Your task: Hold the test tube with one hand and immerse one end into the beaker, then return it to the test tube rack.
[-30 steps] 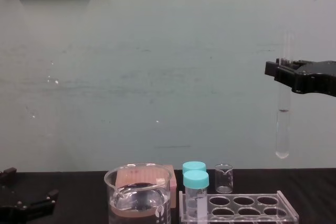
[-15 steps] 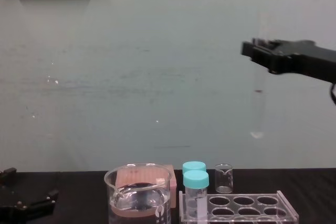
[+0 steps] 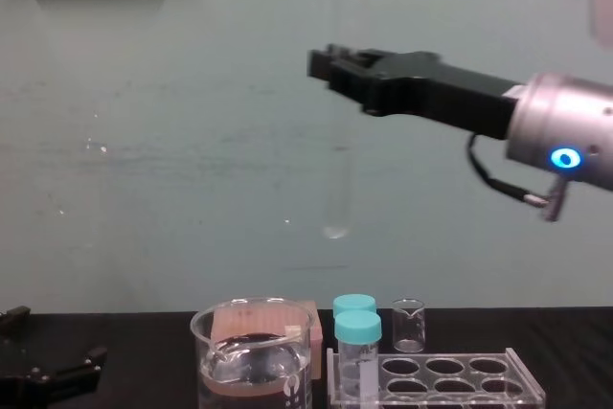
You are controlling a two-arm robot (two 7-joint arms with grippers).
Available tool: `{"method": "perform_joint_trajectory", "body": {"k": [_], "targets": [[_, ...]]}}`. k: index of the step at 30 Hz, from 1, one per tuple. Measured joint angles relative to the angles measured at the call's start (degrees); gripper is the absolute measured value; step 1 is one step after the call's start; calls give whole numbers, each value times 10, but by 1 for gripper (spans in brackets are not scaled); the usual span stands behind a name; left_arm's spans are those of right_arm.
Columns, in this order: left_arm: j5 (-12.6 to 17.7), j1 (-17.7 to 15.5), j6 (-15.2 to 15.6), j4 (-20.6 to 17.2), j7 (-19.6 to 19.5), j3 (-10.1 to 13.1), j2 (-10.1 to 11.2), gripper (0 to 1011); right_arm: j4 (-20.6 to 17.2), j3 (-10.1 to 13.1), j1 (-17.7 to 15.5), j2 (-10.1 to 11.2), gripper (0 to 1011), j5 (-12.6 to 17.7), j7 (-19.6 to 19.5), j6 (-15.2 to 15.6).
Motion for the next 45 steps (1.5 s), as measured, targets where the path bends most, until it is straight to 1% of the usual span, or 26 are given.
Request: {"method": "perform_joint_trajectory", "body": {"k": [3,8,12,15,18,23,28,34,42,45], "targets": [[0,0,0,0,0,0,0,1000,13,-14,9,-11,242,10,17,-2],[0,0,0,0,0,0,0,1000,26,-32,17,-22,242,23,36,-3],[0,0,0,0,0,0,0,1000,39,-43,19,-26,242,30,45,-2],[0,0,0,0,0,0,0,1000,54,-57,20,-27,242,34,53,2],[0,0,0,0,0,0,0,1000,63,-63,21,-28,242,36,58,3],[0,0,0,0,0,0,0,1000,91,-74,29,-35,242,38,66,1],[0,0,0,0,0,0,0,1000,115,-80,38,-43,242,39,74,-5],[0,0,0,0,0,0,0,1000,153,-84,51,-55,242,38,82,-17],[0,0,0,0,0,0,0,1000,199,-87,64,-68,242,30,88,-28],[0,0,0,0,0,0,0,1000,209,-88,66,-71,242,28,90,-30]]}}
